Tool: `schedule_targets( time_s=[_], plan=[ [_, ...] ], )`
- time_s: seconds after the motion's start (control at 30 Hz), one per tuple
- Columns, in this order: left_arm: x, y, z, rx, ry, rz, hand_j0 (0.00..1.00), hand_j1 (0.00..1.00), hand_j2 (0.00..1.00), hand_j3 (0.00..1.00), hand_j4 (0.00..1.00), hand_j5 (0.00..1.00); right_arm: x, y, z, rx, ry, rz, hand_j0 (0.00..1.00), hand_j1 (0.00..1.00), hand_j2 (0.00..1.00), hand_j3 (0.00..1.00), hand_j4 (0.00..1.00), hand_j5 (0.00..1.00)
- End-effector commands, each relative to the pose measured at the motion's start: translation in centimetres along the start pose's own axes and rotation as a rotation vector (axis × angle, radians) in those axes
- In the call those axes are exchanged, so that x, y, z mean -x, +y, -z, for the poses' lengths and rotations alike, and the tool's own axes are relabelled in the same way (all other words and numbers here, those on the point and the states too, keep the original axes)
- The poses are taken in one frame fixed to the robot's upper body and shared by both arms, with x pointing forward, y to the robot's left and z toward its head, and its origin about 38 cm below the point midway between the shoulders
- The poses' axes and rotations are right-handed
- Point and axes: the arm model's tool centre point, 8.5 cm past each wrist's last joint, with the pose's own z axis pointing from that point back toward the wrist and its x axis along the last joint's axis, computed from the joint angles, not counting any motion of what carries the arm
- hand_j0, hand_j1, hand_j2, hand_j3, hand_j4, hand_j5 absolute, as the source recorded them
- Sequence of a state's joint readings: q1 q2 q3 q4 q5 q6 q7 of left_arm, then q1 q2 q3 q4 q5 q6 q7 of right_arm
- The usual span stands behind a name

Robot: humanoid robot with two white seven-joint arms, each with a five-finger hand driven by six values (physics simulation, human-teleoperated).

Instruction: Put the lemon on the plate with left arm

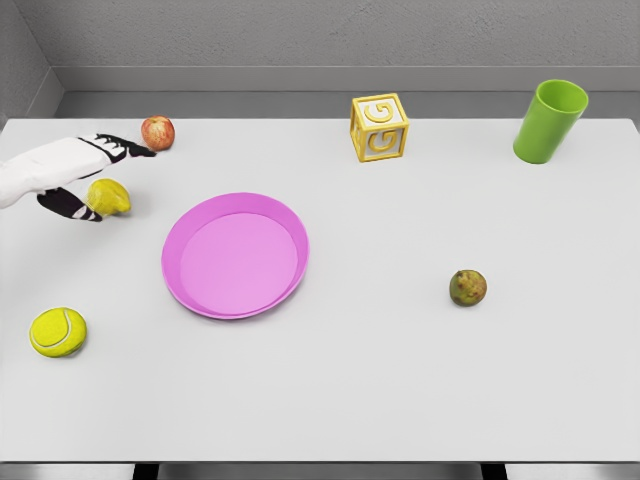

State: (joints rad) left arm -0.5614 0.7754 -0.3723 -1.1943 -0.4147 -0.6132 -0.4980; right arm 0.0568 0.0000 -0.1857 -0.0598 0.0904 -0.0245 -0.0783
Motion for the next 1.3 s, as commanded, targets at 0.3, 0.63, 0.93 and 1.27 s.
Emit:
schedule_targets(
  time_s=[0.3, 0.63, 0.93, 1.27],
  plan=[
    [-0.4, -1.2, 3.1, 0.091, 0.025, 0.079, 1.00, 1.00, 1.00, 1.00, 1.00, 1.00, 0.0, 0.0, 0.0, 0.000, 0.000, 0.000, 1.00, 1.00, 1.00, 1.00, 1.00, 1.00],
    [0.7, -2.6, 3.3, 0.109, 0.057, 0.041, 1.00, 1.00, 1.00, 1.00, 1.00, 1.00, 0.0, 0.0, 0.0, 0.000, 0.000, 0.000, 1.00, 1.00, 1.00, 1.00, 1.00, 1.00],
    [1.8, -2.9, 3.0, 0.120, 0.088, 0.021, 1.00, 1.00, 1.00, 1.00, 1.00, 1.00, 0.0, 0.0, 0.0, 0.000, 0.000, 0.000, 1.00, 1.00, 1.00, 1.00, 1.00, 1.00],
    [2.4, -2.0, 4.6, 0.179, 0.098, 0.042, 1.00, 1.00, 1.00, 1.00, 1.00, 1.00, 0.0, 0.0, 0.0, 0.000, 0.000, 0.000, 1.00, 1.00, 1.00, 1.00, 1.00, 1.00]
  ],
)
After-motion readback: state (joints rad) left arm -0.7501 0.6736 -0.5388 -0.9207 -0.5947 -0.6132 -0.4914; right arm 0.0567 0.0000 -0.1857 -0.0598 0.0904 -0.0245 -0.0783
